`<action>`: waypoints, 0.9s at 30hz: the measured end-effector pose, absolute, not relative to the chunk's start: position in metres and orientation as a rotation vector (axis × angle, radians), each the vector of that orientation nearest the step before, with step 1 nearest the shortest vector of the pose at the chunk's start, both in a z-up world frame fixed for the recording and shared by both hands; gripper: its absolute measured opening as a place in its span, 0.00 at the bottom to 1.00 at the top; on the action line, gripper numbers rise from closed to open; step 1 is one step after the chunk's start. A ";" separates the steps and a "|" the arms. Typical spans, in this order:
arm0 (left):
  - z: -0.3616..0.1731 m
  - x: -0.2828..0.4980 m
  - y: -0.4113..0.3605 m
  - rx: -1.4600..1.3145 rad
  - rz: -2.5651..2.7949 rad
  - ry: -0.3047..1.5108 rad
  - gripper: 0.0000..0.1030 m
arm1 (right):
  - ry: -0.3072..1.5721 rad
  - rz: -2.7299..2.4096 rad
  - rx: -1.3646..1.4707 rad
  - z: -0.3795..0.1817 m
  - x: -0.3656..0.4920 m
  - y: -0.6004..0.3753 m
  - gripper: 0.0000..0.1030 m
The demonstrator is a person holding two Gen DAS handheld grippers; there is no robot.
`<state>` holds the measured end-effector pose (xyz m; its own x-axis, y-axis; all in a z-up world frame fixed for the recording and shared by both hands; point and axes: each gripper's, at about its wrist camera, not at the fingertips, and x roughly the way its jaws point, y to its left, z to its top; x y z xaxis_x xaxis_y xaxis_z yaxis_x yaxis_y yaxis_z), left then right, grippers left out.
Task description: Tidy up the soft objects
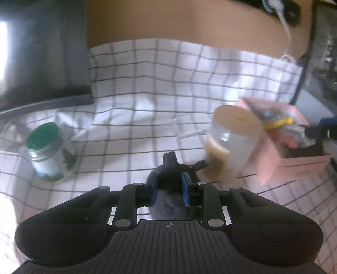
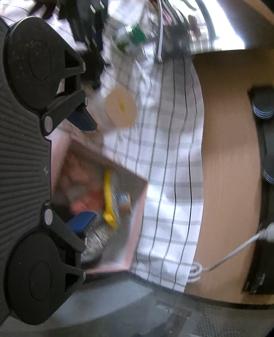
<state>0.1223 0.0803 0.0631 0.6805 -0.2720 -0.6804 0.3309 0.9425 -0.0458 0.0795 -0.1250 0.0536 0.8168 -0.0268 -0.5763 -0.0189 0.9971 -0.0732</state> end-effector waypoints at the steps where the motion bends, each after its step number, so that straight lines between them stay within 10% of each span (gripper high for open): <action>1: 0.063 0.122 0.080 0.074 -0.351 0.757 0.27 | 0.615 0.012 -0.078 0.050 0.072 -0.120 0.83; 18: 0.064 0.154 0.083 -0.027 -0.390 0.891 0.34 | 0.695 0.101 -0.158 0.007 0.050 -0.077 0.84; 22: 0.062 0.149 0.069 0.152 -0.339 0.856 0.80 | 0.681 0.090 -0.225 0.000 0.043 -0.067 0.84; 27: 0.037 0.158 0.065 0.036 -0.432 0.996 0.89 | 0.700 0.109 -0.231 -0.009 0.034 -0.060 0.84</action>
<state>0.1582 0.0649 0.0365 0.4664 -0.3360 -0.8183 0.3681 0.9149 -0.1659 0.0344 -0.0604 -0.0090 0.7604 0.0219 -0.6491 -0.1764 0.9688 -0.1740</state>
